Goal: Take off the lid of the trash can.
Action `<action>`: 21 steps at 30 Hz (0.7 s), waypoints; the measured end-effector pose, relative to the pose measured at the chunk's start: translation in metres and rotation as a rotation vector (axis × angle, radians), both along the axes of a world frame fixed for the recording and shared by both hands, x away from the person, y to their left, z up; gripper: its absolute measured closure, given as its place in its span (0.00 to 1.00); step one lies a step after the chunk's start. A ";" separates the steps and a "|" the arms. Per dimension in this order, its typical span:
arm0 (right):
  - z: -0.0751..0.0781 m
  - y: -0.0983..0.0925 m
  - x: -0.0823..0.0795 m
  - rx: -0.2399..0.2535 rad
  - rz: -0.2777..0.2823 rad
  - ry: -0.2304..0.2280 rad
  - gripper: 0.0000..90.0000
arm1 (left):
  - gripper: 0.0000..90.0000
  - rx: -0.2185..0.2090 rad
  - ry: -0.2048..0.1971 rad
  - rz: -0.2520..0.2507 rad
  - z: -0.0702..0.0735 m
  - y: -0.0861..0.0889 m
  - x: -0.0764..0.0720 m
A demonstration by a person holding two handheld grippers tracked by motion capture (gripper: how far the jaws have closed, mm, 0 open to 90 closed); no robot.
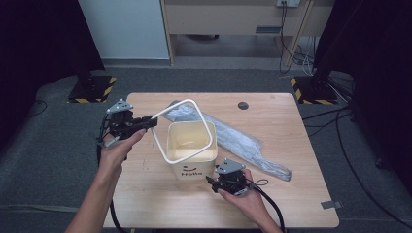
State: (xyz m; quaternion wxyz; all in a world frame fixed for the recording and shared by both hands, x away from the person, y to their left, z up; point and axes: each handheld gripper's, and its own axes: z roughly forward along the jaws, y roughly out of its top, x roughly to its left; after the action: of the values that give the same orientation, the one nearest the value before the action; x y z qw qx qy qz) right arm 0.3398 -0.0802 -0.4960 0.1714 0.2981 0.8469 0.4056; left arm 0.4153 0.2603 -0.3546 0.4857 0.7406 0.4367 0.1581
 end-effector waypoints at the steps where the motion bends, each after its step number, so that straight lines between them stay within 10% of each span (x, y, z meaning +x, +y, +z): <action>1: 0.000 0.000 0.000 0.000 0.000 0.000 0.50 | 0.81 0.000 0.000 0.000 0.000 0.000 0.000; 21: 0.013 -0.047 0.021 -0.006 -0.075 -0.026 0.33 | 0.81 -0.044 -0.004 0.106 -0.011 0.084 -0.052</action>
State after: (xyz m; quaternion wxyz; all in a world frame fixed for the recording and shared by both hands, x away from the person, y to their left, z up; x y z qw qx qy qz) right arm 0.3608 -0.1271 -0.4827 0.1985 0.3235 0.8342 0.4000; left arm 0.3631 0.3443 -0.3658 0.4935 0.7052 0.4778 0.1755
